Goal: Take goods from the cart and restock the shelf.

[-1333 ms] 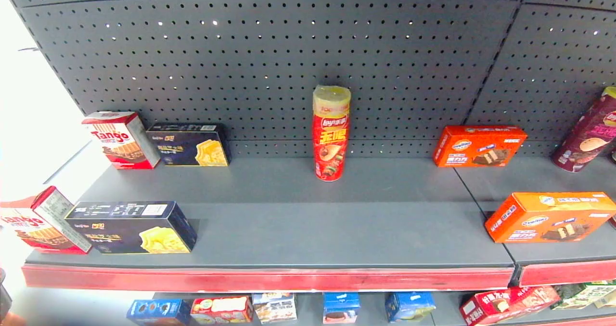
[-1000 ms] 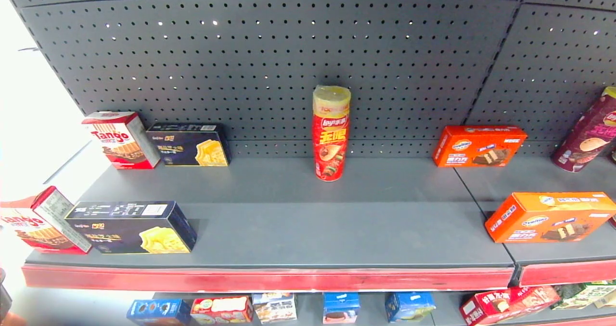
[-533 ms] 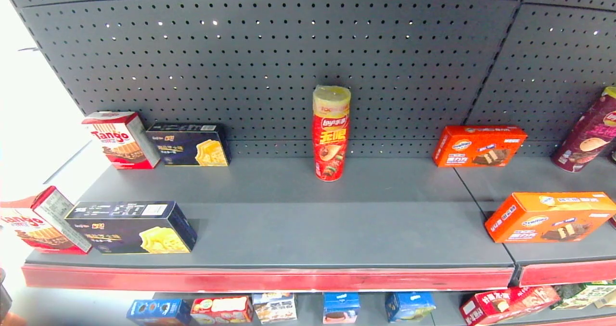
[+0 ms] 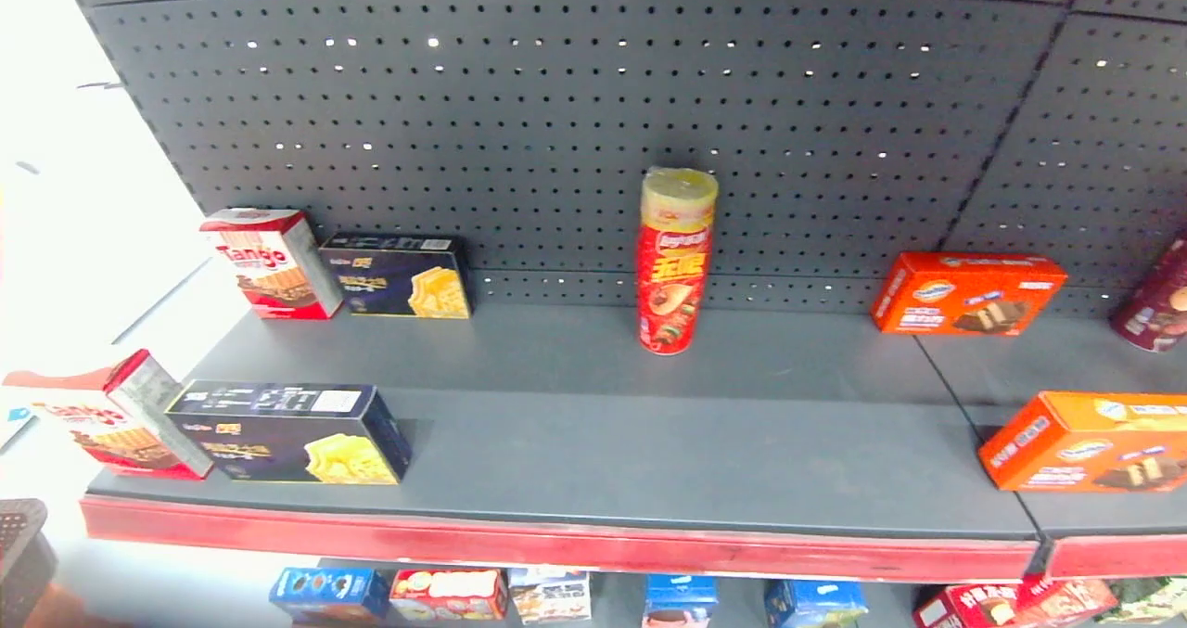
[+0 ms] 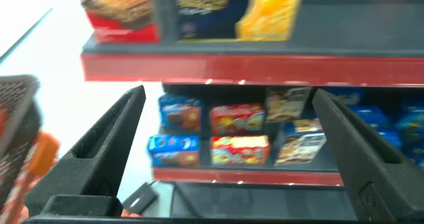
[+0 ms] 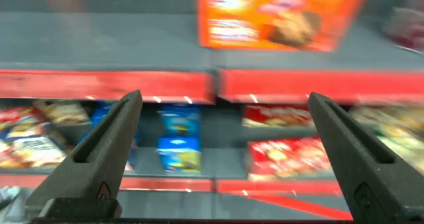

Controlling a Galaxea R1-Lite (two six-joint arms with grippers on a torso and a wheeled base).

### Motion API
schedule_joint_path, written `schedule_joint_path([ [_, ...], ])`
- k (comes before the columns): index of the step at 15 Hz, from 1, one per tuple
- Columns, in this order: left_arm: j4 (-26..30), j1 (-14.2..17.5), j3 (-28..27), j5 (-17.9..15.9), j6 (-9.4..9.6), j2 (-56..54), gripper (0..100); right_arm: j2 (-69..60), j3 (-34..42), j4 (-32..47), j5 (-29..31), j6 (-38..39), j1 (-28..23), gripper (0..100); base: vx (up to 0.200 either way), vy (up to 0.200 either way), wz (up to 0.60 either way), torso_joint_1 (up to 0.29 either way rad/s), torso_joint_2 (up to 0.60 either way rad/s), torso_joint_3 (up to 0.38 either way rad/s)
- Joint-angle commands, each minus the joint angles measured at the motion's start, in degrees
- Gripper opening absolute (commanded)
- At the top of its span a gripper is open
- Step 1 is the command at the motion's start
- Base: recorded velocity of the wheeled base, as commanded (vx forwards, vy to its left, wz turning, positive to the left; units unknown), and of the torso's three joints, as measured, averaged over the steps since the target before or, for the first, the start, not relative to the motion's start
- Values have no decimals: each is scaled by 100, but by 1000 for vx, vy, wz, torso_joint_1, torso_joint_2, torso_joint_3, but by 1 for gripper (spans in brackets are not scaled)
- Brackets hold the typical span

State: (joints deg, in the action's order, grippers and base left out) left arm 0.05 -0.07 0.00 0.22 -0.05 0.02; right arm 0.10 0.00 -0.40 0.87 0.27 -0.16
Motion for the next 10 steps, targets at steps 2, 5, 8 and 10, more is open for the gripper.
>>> schedule_joint_path([
  [2,-5,-1,0,4,-4,-2,100,8,0,-4,1,0,-2,100,0,0,600,5,0,-5],
  [5,-5,-1,0,4,-4,-2,100,8,0,-4,1,0,-2,100,0,0,600,-1,7,1],
  [8,-5,-1,0,4,-4,-2,100,8,0,-4,19,8,7,100,0,0,600,2,-1,-1],
  [10,-5,-1,0,-4,-4,-2,100,8,0,-4,19,8,7,100,0,0,0,0,0,0],
])
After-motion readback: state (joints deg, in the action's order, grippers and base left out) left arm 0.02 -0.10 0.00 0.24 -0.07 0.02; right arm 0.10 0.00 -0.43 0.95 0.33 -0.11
